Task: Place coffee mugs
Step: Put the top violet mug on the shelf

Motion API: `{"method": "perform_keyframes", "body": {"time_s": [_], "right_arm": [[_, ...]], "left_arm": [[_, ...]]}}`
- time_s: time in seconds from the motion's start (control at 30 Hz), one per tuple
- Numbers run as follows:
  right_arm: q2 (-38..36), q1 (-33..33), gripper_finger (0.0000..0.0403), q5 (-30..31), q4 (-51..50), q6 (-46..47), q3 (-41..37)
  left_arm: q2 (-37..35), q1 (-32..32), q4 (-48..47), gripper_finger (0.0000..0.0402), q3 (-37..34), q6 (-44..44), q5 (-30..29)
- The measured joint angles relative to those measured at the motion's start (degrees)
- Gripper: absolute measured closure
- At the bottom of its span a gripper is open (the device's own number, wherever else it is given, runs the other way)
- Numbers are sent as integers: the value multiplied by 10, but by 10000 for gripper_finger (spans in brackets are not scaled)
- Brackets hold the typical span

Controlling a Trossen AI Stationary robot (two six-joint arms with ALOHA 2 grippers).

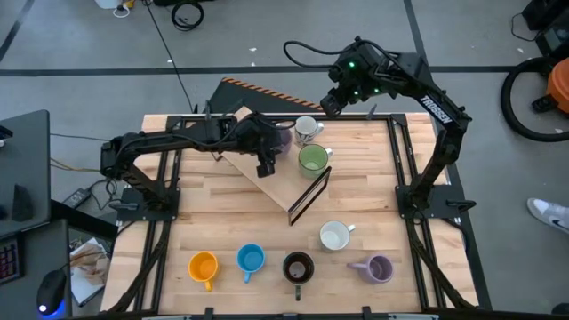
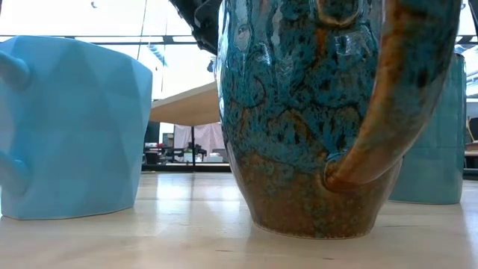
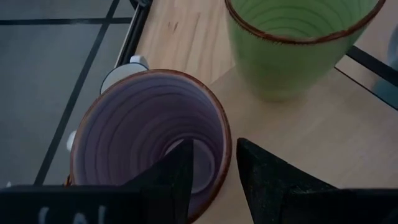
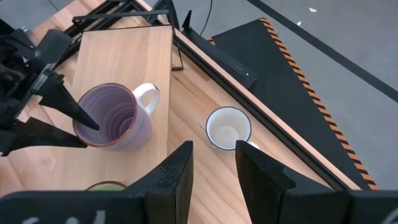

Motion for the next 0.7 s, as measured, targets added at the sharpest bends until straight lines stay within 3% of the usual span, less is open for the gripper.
{"method": "perform_keyframes", "body": {"time_s": [0.7], "right_arm": [[0, 9, 276, 1, 3, 21, 0]], "left_arm": [[-3, -1, -8, 271, 0, -101, 1]]}}
